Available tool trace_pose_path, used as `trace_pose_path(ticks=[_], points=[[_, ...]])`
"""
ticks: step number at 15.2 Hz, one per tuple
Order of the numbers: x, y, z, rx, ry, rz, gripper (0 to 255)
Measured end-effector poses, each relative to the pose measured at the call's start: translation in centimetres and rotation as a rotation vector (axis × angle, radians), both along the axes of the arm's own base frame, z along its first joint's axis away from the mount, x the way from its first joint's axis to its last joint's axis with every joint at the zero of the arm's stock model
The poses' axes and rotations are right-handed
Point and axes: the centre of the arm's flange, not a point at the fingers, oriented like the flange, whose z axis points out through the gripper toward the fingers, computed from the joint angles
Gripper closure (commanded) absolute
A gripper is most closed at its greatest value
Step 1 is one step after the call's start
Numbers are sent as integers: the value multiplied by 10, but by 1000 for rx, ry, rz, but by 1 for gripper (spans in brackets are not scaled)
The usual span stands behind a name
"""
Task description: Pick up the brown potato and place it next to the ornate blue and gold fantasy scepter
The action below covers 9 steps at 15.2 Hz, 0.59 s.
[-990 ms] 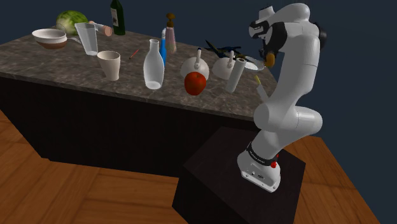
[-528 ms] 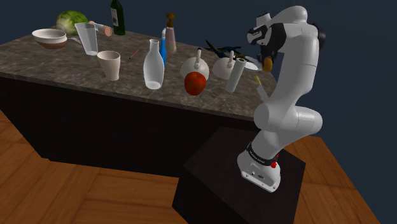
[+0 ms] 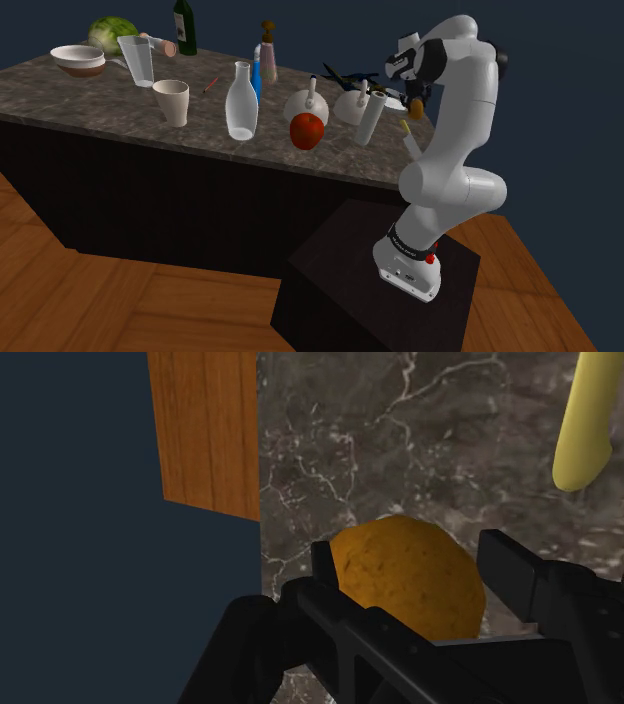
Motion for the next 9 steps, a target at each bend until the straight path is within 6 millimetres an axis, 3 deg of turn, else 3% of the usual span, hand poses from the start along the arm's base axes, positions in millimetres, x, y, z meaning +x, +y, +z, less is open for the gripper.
trace_pose_path(ticks=[9], points=[[-2,-2,-30,-11,-3,-3,255]])
